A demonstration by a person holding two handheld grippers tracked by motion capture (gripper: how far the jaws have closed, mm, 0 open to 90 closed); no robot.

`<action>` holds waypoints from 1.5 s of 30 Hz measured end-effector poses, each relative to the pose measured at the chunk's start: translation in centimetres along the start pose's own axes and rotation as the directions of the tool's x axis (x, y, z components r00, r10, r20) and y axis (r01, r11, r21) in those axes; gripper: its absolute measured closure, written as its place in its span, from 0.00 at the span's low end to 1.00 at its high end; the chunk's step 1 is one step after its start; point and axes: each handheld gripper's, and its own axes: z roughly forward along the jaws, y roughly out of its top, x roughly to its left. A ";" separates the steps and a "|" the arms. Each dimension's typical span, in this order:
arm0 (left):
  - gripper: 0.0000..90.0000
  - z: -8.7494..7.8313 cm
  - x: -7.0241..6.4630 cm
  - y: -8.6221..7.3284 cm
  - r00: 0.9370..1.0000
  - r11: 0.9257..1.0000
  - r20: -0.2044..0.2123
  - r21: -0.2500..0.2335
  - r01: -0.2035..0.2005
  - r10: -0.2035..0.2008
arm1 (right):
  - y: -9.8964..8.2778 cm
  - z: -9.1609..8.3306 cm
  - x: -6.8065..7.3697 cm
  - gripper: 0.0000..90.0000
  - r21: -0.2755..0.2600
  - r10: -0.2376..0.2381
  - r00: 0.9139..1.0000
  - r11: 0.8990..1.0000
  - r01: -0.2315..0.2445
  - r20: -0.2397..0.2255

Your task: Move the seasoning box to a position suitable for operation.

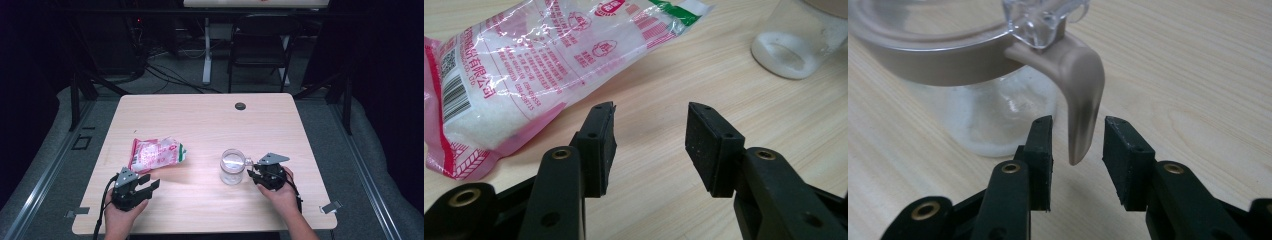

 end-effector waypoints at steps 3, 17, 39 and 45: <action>0.61 -0.1 0.0 -0.1 1.000 1.000 -0.003 -0.005 0.006 -0.006 | 0.1 0.5 -0.3 0.74 0.002 0.019 1.000 1.000 -0.019 0.000; 0.61 0.0 -0.4 -0.2 1.000 1.000 0.004 0.002 -0.005 0.005 | 0.3 0.8 -0.2 0.85 0.007 -0.006 1.000 1.000 0.006 -0.018; 0.60 2.3 -2.0 1.3 0.994 0.998 0.095 0.006 -0.060 0.059 | -1.0 -1.2 2.2 0.85 0.025 -0.092 0.993 0.995 0.094 -0.074; 0.60 3.0 -2.4 1.7 0.991 0.997 0.117 0.009 -0.073 0.072 | -1.5 -1.6 2.9 0.85 0.019 -0.102 0.991 0.994 0.104 -0.086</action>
